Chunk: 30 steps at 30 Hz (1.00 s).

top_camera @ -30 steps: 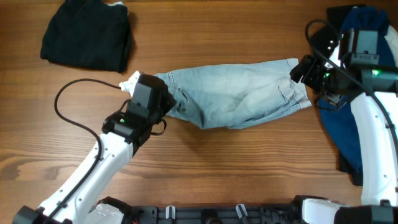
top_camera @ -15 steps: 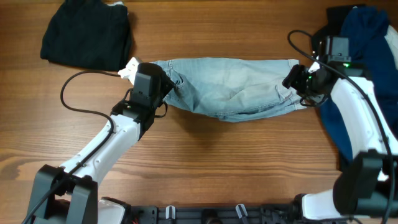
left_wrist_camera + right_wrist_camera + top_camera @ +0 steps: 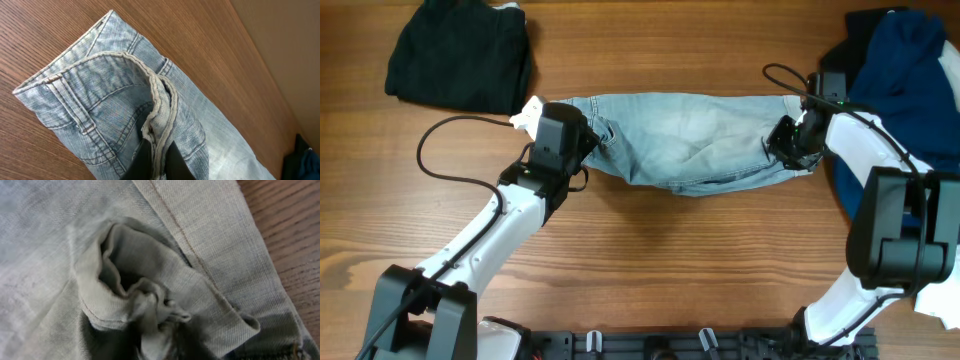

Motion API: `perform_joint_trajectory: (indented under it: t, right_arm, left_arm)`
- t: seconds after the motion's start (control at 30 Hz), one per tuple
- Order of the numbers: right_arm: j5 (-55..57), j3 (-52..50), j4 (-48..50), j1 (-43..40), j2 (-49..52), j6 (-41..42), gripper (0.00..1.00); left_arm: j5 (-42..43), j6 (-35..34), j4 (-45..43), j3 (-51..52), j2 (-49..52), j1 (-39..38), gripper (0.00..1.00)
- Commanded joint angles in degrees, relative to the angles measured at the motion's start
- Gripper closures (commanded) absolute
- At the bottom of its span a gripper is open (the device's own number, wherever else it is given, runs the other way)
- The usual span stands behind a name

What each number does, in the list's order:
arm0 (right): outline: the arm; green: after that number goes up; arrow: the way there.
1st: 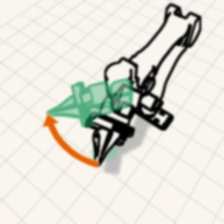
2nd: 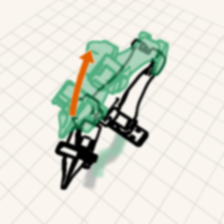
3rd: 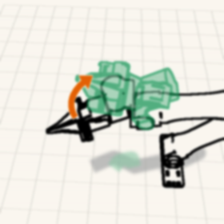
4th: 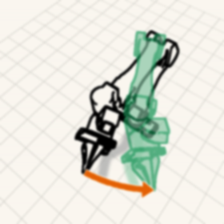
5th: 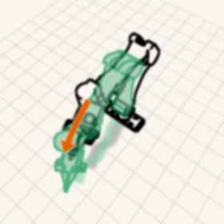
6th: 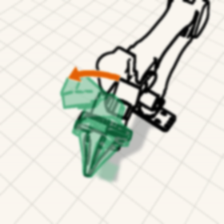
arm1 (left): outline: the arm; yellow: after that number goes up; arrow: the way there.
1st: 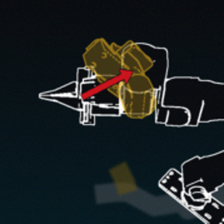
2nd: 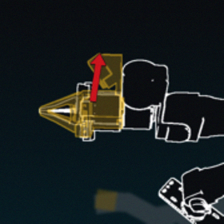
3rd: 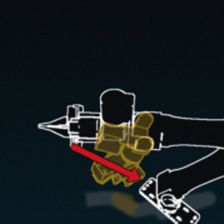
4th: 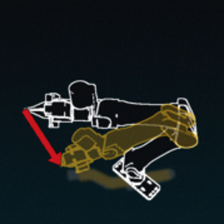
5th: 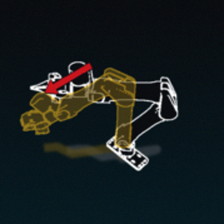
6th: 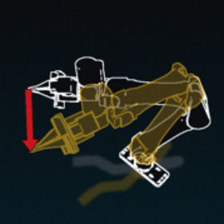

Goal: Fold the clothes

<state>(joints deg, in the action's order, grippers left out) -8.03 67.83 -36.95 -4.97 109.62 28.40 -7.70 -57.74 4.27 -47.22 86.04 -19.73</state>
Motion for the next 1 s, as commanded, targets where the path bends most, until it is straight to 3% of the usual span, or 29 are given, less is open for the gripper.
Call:
perform_joint_trajectory:
  t: [0.0,0.13,0.3,0.6,0.8,0.97]
  right_arm:
    - [0.1,-0.4,-0.1,0.0,1.7,0.7,0.96]
    - [-0.9,0.5,-3.1,-1.4,-2.6,0.2,0.96]
    - [-0.9,1.3,-14.1,-5.4,-16.5,-1.5,0.96]
    - [4.3,1.3,-31.2,-8.6,-29.9,-5.6,0.96]
    - [4.2,1.1,-28.0,-8.6,-30.8,-7.4,0.96]
    - [2.4,1.1,-19.9,-8.6,-24.0,-7.3,0.96]
  left_arm:
    - [-1.9,0.7,0.0,-0.6,0.2,0.6,0.96]
    - [0.8,2.0,1.4,-1.1,-1.5,2.0,0.96]
    - [2.3,3.7,16.4,-4.7,-8.6,5.9,0.96]
    - [1.9,5.1,30.6,-5.0,-21.1,6.5,0.96]
    - [0.5,5.1,30.7,-5.0,-19.4,6.5,0.96]
    - [0.1,5.1,20.4,-5.0,-8.3,6.5,0.96]
